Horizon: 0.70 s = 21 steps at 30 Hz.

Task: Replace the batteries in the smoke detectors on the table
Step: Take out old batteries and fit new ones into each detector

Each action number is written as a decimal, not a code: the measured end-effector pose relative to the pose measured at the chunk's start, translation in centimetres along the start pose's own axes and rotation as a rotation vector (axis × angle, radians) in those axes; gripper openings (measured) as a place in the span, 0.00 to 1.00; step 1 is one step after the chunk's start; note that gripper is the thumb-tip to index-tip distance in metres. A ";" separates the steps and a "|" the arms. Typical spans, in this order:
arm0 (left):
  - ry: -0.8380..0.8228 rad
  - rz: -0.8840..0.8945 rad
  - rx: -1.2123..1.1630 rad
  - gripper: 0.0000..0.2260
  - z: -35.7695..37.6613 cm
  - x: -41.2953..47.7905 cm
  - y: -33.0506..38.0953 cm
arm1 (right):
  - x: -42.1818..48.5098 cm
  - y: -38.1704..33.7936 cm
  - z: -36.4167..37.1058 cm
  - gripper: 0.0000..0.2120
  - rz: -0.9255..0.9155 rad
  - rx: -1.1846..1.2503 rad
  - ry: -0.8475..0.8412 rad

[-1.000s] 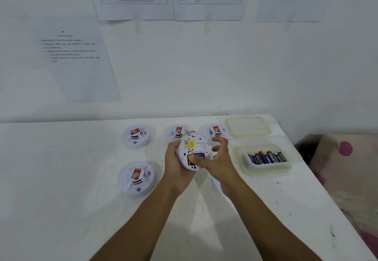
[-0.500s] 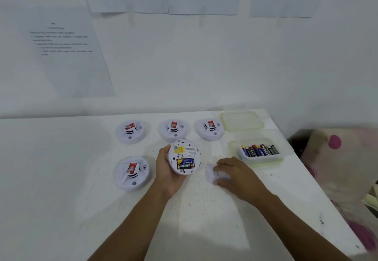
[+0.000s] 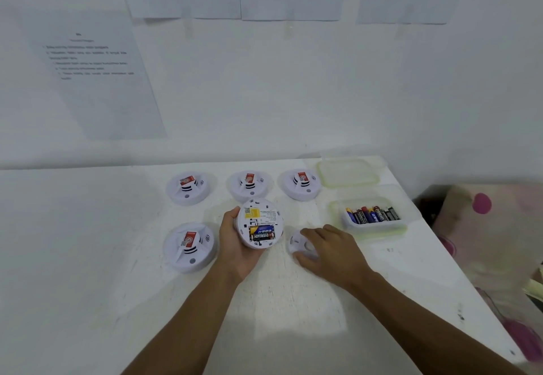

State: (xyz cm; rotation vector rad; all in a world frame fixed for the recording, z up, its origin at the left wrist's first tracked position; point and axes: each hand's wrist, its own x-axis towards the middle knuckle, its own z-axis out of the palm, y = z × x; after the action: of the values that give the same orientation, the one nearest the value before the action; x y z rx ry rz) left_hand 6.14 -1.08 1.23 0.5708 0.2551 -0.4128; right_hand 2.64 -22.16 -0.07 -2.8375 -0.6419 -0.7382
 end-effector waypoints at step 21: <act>0.005 0.001 -0.025 0.22 0.3 -0.4 0.0 | 2.7 -4.7 -2.7 0.11 0.669 0.972 0.219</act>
State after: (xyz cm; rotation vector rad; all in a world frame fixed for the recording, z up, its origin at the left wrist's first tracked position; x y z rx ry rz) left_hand 5.82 -1.11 1.68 0.5476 0.2644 -0.4066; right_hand 1.49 -17.57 3.74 -1.8363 0.0373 -0.4190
